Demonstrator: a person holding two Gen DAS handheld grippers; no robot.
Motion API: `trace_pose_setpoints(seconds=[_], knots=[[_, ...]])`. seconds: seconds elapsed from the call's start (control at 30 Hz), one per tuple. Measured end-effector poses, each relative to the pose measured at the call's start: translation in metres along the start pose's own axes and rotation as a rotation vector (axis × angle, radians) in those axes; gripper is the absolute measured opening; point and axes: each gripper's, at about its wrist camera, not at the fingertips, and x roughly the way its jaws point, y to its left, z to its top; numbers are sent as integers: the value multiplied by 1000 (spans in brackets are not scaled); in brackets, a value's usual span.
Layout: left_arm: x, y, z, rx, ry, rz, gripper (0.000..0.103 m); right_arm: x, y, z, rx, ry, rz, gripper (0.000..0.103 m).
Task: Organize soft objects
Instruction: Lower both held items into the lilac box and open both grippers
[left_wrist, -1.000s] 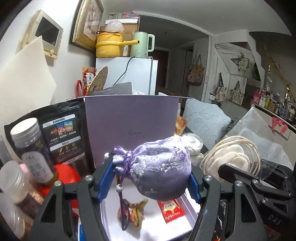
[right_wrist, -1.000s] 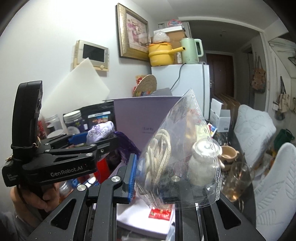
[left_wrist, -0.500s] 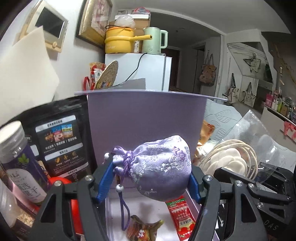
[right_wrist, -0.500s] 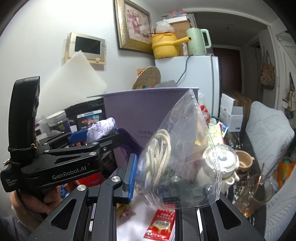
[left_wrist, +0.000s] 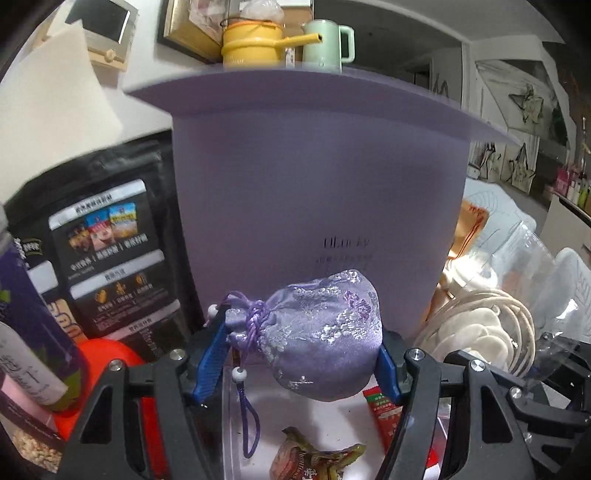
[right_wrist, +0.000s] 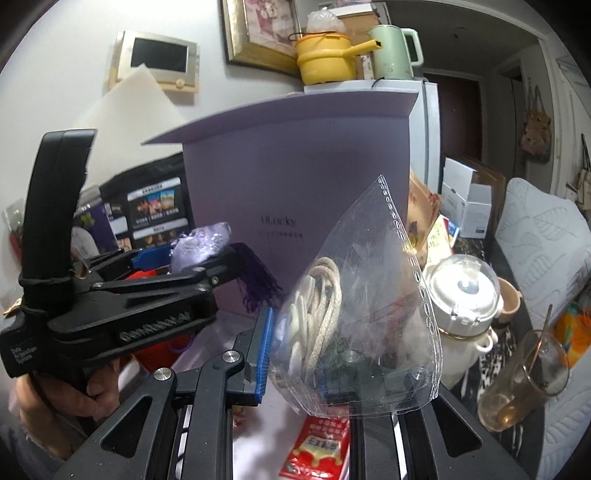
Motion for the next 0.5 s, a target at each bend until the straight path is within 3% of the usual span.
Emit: trace_pose_setpoints(seconds=[0.13, 0.5], knots=[[13, -2, -2, 26, 21, 41, 68, 14, -2, -5, 3, 41, -19, 20], [51, -4, -8, 50, 128, 63, 68, 36, -20, -17, 59, 115, -27, 20]])
